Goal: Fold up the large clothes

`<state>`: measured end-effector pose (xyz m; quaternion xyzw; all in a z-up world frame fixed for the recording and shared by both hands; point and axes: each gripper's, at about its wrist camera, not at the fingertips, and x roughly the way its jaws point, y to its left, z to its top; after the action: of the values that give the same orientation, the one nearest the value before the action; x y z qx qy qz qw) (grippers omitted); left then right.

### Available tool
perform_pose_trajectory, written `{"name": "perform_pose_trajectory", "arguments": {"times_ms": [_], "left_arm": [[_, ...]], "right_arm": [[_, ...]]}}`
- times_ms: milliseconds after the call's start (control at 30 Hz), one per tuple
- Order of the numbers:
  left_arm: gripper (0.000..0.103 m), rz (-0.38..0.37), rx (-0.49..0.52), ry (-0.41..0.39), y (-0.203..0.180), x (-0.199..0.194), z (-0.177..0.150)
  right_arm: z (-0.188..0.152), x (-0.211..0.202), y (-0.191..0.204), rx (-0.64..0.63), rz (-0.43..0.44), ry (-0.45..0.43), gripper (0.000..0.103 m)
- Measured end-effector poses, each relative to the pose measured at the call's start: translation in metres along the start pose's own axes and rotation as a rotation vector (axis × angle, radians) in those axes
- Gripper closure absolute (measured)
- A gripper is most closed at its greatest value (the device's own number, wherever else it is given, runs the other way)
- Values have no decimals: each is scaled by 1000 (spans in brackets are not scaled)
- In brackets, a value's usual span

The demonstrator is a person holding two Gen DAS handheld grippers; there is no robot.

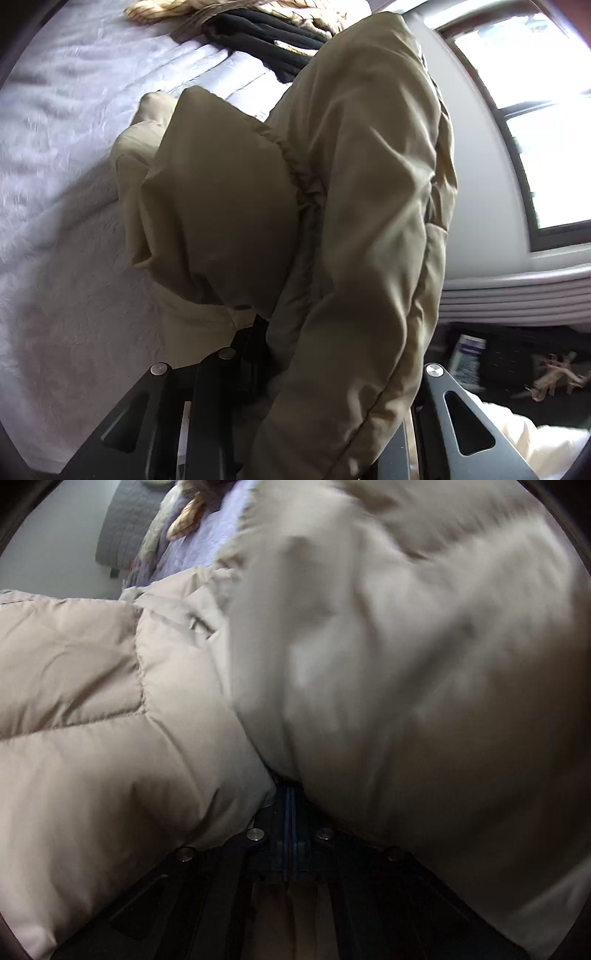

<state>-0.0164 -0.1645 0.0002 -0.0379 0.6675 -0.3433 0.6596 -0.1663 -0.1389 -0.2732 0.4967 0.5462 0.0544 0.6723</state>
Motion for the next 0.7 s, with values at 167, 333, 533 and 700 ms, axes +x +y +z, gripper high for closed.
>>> {"name": "perform_pose_trajectory", "arguments": {"times_ms": [167,333,533,700], "left_arm": [[74,92,7,5,-42,25,4],[64,128,36,53,-65,57,7],[29,-40,128,137,-92,122,9],[17,-172,116,202,-91,167,17]], "right_arm": [[14,-35,-12,41,7,44,101],[25,-133,-39,-2,-52,-78,87],[12,-224,-85,37,-147,-210,63],[-28,-259,-85,-26,-196,-292,31]]}}
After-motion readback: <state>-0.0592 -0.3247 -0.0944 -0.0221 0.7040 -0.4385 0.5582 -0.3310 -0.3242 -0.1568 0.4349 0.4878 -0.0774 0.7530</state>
